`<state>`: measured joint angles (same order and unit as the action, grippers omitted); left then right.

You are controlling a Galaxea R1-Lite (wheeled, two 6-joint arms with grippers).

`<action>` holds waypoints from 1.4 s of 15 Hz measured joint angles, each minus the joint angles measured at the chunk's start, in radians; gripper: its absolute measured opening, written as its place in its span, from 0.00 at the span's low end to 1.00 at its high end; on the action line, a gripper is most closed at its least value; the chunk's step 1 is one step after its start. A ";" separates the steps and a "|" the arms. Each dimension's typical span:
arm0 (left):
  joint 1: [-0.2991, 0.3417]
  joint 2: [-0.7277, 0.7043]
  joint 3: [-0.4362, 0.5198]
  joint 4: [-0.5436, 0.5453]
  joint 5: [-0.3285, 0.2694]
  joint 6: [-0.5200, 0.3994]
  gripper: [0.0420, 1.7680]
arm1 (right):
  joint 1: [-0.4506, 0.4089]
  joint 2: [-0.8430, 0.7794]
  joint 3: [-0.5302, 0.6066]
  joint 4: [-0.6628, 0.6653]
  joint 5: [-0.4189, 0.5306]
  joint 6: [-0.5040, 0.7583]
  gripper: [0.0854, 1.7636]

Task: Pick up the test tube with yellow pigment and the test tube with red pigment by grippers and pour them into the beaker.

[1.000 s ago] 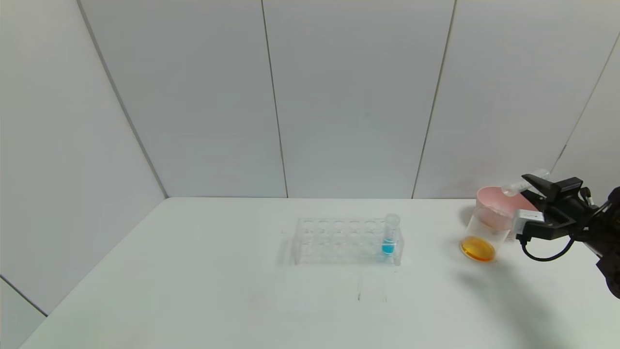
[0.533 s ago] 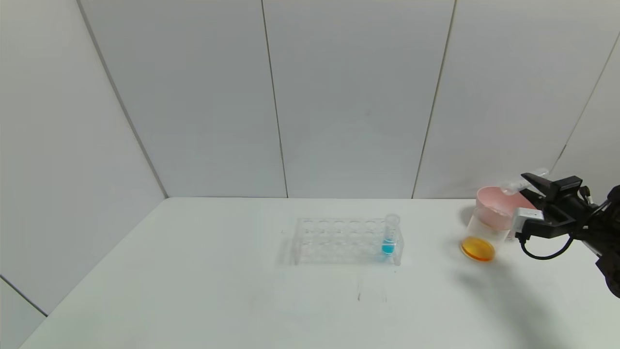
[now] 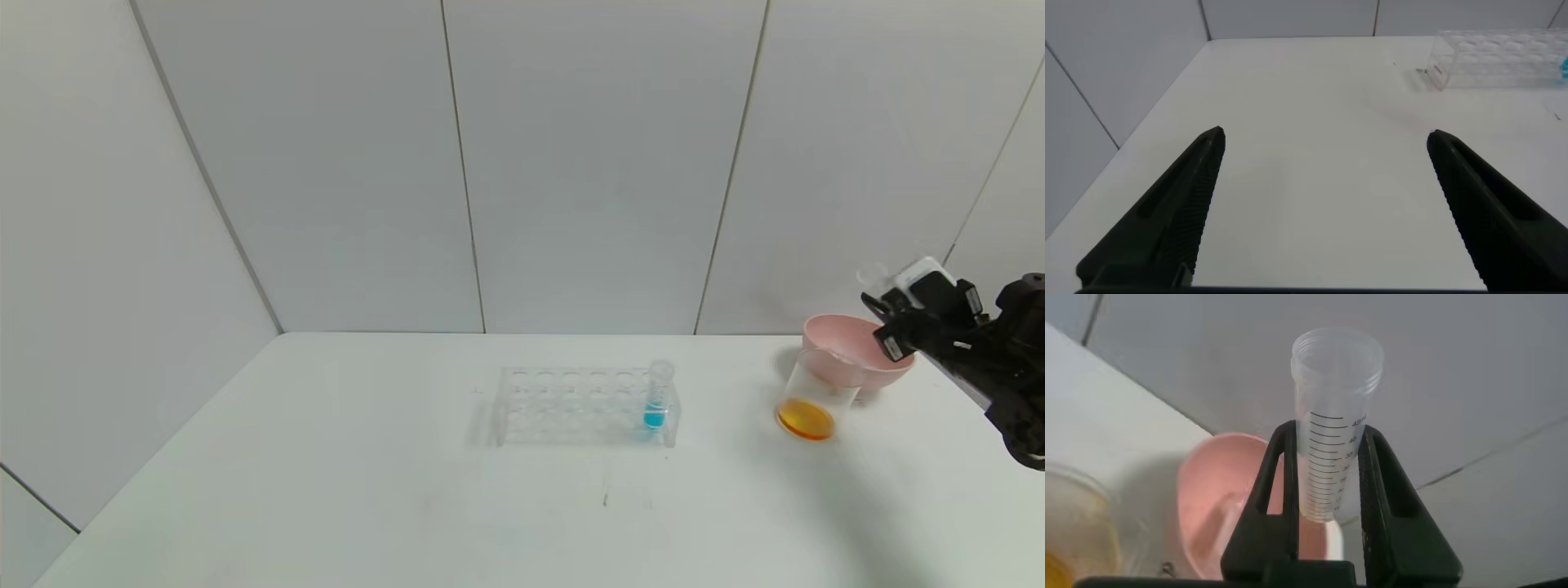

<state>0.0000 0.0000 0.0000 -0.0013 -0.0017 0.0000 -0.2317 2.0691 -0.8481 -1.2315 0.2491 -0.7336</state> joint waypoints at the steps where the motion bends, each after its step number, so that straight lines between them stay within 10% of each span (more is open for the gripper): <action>1: 0.000 0.000 0.000 0.000 0.000 0.000 1.00 | 0.003 0.002 -0.013 0.012 -0.024 0.147 0.24; 4: 0.000 0.000 0.000 0.000 0.000 0.000 1.00 | 0.010 0.023 -0.030 0.067 -0.115 0.447 0.24; 10: 0.000 0.000 0.000 0.000 0.000 0.000 1.00 | 0.000 0.101 -0.049 0.074 -0.139 0.569 0.24; 21: 0.000 0.000 0.000 0.000 0.000 0.000 1.00 | 0.001 -0.032 -0.047 0.081 -0.137 0.655 0.79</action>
<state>0.0000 0.0000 0.0000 -0.0013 -0.0017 0.0000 -0.2302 2.0372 -0.8953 -1.1506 0.1117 -0.0783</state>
